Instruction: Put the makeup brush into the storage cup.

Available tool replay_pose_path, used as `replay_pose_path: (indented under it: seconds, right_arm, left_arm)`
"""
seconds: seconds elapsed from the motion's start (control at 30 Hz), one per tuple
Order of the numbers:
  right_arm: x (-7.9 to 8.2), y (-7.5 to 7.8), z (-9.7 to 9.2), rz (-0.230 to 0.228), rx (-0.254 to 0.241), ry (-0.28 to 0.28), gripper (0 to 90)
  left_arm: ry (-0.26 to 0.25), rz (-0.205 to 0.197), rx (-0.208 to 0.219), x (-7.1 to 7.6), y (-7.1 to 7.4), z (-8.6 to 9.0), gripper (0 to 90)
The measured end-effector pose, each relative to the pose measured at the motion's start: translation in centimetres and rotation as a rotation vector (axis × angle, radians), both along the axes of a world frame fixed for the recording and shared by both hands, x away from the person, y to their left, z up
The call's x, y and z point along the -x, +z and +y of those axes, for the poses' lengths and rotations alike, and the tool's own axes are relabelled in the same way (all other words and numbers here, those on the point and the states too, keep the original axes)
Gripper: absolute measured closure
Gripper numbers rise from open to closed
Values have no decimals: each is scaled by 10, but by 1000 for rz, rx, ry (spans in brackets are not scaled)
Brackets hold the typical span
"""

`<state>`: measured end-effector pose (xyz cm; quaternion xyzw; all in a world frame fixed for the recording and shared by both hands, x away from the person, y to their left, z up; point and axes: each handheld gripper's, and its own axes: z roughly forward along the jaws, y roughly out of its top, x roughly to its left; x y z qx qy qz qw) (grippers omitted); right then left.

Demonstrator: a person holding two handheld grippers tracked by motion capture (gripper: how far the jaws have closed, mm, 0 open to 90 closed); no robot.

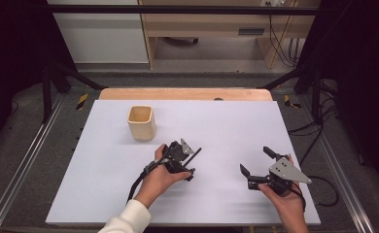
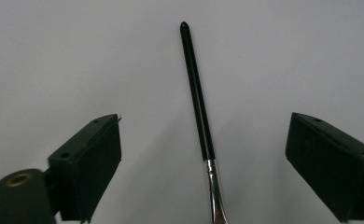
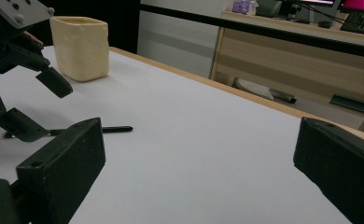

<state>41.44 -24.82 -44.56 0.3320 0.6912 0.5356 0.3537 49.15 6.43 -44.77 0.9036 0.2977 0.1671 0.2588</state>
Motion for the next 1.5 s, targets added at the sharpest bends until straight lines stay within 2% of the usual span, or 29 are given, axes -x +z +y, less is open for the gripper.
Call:
replay_pose_path:
  seconds: [0.2, 0.47, 0.73, 0.93, 1.07, 1.3, 1.5]
  right_arm:
    - [0, 0, 0, 1, -1, 1, 24]
    - [0, 0, 0, 3, -1, 1, 24]
    - [0, 0, 0, 6, -1, 3, 25]
    - [0, 0, 0, 6, 2, 3, 25]
    - [0, 0, 0, 6, 2, 3, 25]
    - [0, 0, 0, 7, 3, 2, 26]
    - [0, -1, 0, 8, 3, 2, 26]
  left_arm:
    - [15, 20, 11, -1, -5, 1, 202]
    - [27, 39, 1, -4, -7, 3, 331]
    - [43, 88, 9, -5, -8, 4, 503]
    - [40, 124, -2, -6, -9, 5, 592]
    - [44, 141, 11, -6, -9, 6, 660]
    - [34, 155, 8, -6, -8, 6, 758]
    - [31, 152, 10, -5, -8, 8, 823]
